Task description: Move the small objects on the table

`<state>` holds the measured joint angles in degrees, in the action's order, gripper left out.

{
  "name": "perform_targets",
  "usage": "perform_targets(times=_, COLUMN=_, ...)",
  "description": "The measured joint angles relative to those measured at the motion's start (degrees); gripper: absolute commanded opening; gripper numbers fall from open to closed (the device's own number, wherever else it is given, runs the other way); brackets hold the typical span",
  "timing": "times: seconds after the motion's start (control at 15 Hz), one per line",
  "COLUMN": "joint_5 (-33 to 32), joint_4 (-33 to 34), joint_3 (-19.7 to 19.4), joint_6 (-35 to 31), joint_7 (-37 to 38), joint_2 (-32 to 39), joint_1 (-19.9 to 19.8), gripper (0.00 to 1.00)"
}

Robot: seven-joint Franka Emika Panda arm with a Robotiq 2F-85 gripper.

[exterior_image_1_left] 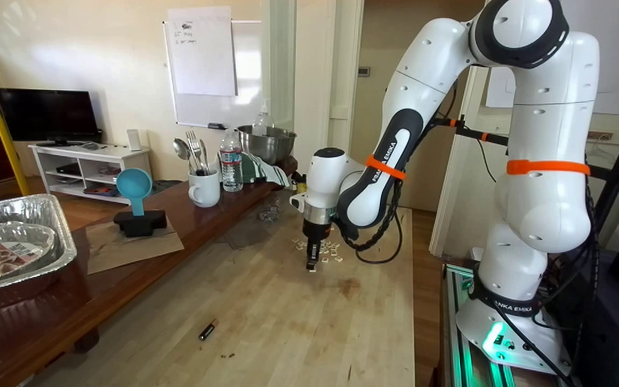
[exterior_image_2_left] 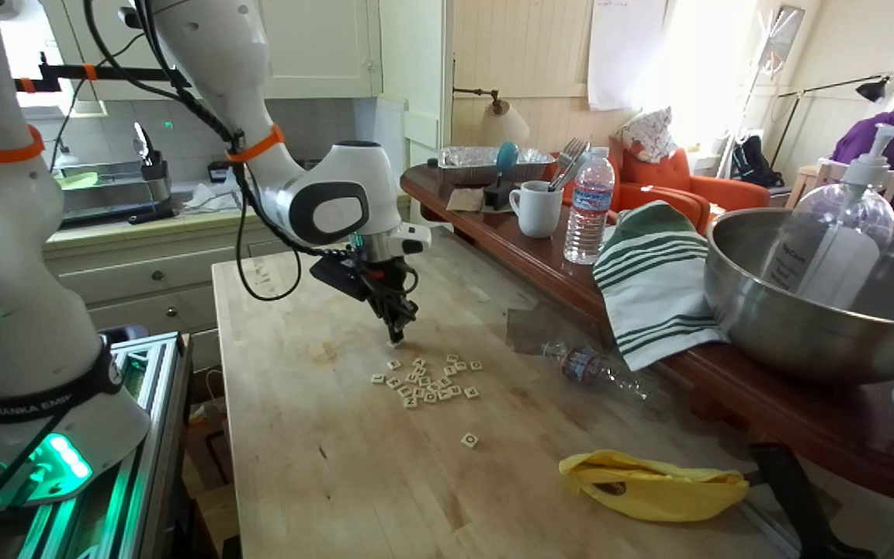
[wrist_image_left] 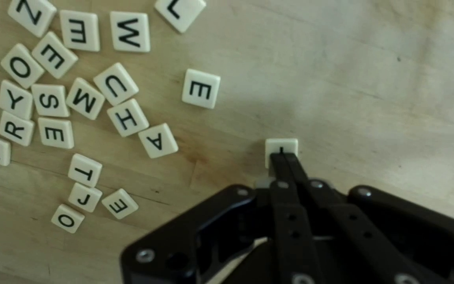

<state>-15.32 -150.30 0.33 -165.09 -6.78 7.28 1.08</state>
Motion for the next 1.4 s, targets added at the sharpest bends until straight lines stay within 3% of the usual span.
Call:
perform_targets(times=0.53, joint_5=-1.2, joint_4=-3.1, joint_3=-1.3, joint_6=0.0, joint_7=-0.3, joint_2=-3.8, joint_1=-0.6, gripper=0.00)
perform_targets(times=1.0, joint_5=-15.2, joint_4=-3.7, joint_3=-6.3, joint_6=-0.2, joint_7=-0.3, joint_2=-4.0, joint_1=-1.8, gripper=0.00)
perform_targets(times=1.4, joint_5=-19.9, joint_4=-3.7, joint_3=-7.7, joint_6=-4.1, joint_7=-0.3, joint_2=-2.4, joint_1=-1.8, gripper=0.00)
